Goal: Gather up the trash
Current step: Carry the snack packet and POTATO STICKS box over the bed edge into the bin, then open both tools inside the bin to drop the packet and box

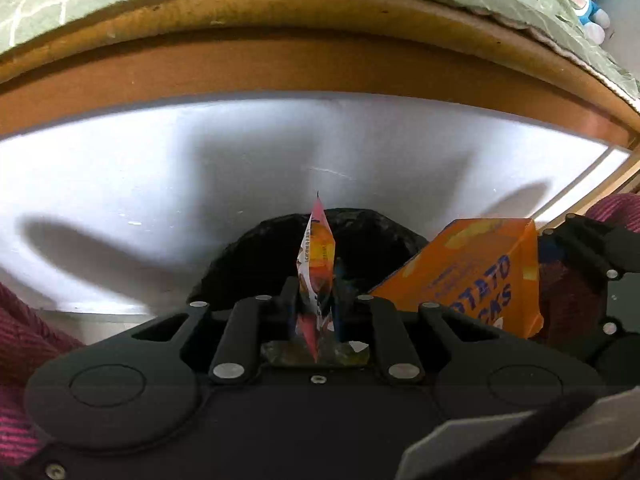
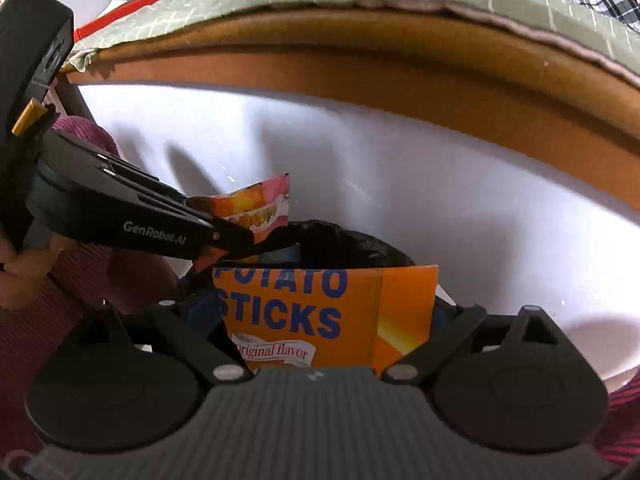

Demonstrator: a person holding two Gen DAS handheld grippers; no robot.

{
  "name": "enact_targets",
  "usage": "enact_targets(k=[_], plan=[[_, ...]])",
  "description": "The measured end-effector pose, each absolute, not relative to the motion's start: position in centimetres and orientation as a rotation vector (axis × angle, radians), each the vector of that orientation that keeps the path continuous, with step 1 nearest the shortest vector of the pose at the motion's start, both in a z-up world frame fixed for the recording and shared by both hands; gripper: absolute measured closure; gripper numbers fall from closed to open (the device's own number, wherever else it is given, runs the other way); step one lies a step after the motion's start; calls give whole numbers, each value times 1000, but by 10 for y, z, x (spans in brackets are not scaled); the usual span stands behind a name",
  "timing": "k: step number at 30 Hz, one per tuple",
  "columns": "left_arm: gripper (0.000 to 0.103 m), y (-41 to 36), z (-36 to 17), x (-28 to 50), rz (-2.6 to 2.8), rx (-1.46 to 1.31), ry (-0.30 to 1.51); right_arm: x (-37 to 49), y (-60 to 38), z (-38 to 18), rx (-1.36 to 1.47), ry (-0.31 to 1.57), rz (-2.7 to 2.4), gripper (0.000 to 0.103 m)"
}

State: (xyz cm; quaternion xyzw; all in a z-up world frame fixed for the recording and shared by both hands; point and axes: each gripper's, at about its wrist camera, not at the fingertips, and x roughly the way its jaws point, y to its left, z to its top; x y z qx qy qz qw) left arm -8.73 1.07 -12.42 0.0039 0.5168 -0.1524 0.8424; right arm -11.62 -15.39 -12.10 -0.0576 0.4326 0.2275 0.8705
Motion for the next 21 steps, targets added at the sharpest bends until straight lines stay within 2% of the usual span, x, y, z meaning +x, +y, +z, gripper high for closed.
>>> enact_targets(k=[6,11,16,21], plan=[[88,10,-133,-83,-328,10,1117,-109,-154,-128,-112,928,470,7],[82,7,-137,-81,-332,9,1134,-104,-151,-131,-102,937,468,5],[65,6,-136,-79,-341,16,1134,-103,-151,-132,-94,943,469,3],[58,4,-134,-80,-334,30,1125,-103,-152,-133,-85,944,460,2]])
